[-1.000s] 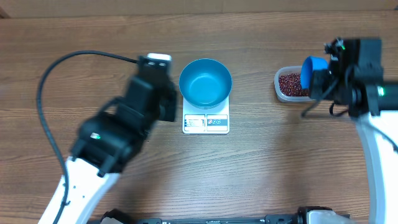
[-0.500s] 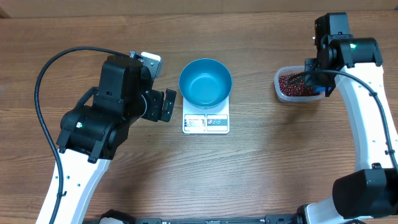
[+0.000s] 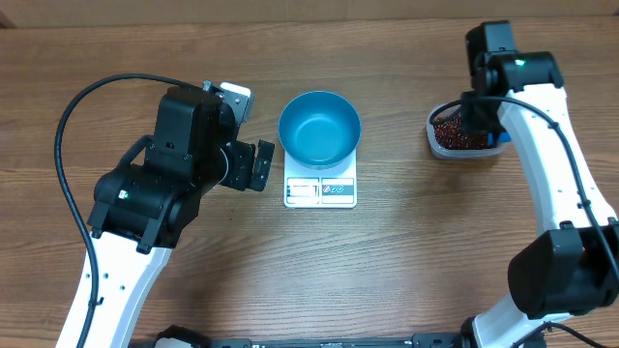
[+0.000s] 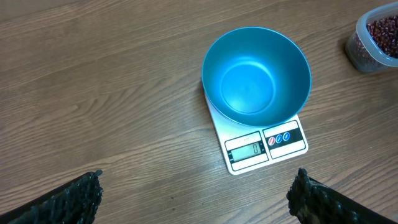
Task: Scoop item into bowl and weigh 150g on scale
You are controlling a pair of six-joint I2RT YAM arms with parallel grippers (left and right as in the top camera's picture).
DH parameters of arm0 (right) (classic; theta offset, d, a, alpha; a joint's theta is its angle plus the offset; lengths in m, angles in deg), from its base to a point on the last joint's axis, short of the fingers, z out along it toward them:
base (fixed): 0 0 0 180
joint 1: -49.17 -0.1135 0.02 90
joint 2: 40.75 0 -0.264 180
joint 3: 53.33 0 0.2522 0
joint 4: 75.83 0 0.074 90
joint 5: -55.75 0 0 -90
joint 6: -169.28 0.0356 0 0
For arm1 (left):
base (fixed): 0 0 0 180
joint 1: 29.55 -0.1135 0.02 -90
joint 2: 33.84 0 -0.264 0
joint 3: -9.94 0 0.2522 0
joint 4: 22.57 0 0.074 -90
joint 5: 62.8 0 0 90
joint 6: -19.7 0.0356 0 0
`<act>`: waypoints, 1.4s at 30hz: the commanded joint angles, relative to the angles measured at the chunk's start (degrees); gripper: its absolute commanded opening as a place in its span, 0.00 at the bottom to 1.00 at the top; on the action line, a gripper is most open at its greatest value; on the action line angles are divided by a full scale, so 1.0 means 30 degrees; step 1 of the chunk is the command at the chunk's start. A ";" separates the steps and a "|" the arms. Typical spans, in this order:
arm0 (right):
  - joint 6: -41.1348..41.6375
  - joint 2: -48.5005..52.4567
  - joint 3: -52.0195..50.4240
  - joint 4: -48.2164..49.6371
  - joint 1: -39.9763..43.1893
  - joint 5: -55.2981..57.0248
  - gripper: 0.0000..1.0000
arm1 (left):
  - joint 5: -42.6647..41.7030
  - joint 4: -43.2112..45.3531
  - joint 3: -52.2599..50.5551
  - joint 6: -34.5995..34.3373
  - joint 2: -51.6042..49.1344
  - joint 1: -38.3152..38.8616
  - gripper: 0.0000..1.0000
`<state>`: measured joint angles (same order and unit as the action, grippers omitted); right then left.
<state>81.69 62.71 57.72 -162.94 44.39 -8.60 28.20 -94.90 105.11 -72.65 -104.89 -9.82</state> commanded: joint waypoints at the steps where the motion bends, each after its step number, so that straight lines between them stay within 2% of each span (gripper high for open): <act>1: 0.0255 -0.0080 0.0576 0.0299 -0.0248 0.0933 0.04 | -0.0335 0.0022 0.0036 0.0510 -0.0051 -0.0073 1.00; 14: 0.0219 -0.0066 0.0568 0.0794 -0.0248 0.0255 0.04 | -0.0437 0.0437 0.0036 0.0357 -0.0051 -0.0066 1.00; 16: 0.0175 -0.0058 0.0561 0.0772 -0.0248 0.0022 0.04 | -0.2127 -0.0138 0.0044 0.0197 -0.0029 -0.0066 1.00; 19: 0.0168 -0.0051 0.0561 0.0634 -0.0248 0.0000 0.04 | -0.4867 -0.1253 0.0044 0.2310 -0.0029 -0.0066 1.00; 26: 0.0022 -0.0044 0.0554 0.0357 -0.0248 -0.0015 0.04 | -0.5566 -0.4044 0.0044 0.2783 -0.0015 -0.0044 0.99; 30: 0.0029 -0.0036 0.0554 0.0335 -0.0248 -0.0080 0.04 | -0.6710 -0.4313 0.0051 0.3796 0.0233 0.0189 1.00; 42: 0.0102 0.0685 0.0452 0.0364 -0.0248 -0.0073 0.04 | -0.6018 -0.4342 0.0051 0.3789 0.1552 0.0321 1.00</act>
<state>81.98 63.36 57.77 -162.19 43.54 -8.78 9.82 -107.75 105.06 -62.57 -101.52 -9.27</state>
